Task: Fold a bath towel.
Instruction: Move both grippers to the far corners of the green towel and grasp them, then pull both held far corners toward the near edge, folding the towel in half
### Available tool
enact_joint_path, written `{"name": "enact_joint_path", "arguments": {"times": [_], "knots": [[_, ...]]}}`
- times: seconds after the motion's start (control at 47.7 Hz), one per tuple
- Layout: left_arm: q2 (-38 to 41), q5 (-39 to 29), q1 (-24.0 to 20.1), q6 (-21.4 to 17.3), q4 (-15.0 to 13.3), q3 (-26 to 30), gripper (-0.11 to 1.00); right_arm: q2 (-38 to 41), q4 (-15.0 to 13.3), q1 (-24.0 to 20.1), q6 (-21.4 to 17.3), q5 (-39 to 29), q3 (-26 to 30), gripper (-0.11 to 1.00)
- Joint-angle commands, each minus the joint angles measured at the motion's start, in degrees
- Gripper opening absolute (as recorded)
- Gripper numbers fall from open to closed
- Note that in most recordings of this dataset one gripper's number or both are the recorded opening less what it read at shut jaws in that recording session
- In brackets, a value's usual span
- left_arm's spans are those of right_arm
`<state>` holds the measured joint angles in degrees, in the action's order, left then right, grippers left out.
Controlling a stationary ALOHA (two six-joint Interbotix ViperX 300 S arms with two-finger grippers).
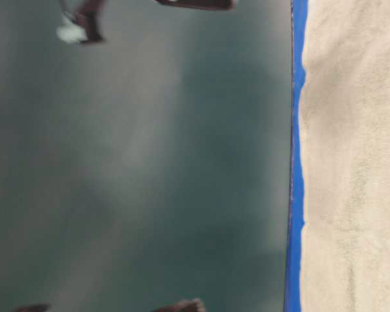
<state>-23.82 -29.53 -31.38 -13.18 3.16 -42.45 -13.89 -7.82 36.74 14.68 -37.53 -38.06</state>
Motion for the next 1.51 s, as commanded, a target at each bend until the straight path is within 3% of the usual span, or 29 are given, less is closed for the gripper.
{"name": "enact_joint_path", "arguments": {"times": [0.0,0.21,0.377,0.755,0.839,1.027,1.09,1.321,1.488], "knots": [[4.1,0.5,-3.3,-0.1,2.4,1.7,0.87,4.6,0.0,1.3,1.8,-0.3,2.0,0.56],[17.7,7.7,-7.4,-0.1,6.7,1.8,0.87,14.2,-0.1,6.2,4.7,6.6,1.7,0.57],[27.0,14.3,-9.2,-0.1,7.2,2.6,0.87,18.2,-0.1,8.1,5.2,10.8,1.0,0.57],[29.8,14.9,-10.2,0.1,7.3,3.2,0.84,21.4,0.2,8.4,4.7,15.5,-2.1,0.57],[29.7,12.7,-9.8,0.2,7.1,2.8,0.69,21.4,0.4,8.4,4.7,15.2,-2.0,0.51],[29.4,12.2,-9.1,0.7,6.9,1.0,0.17,21.3,1.4,8.4,4.7,13.9,-2.2,0.03],[29.3,12.4,-9.1,1.1,6.9,0.5,0.05,21.2,2.0,8.4,4.7,14.1,-2.4,0.03],[28.1,11.1,-9.1,2.6,6.9,1.1,0.04,19.9,2.7,8.4,4.6,14.0,-3.3,0.03],[23.0,6.6,-8.4,3.0,6.9,3.4,0.04,14.7,2.7,8.4,3.8,13.9,-3.3,0.03]]}}
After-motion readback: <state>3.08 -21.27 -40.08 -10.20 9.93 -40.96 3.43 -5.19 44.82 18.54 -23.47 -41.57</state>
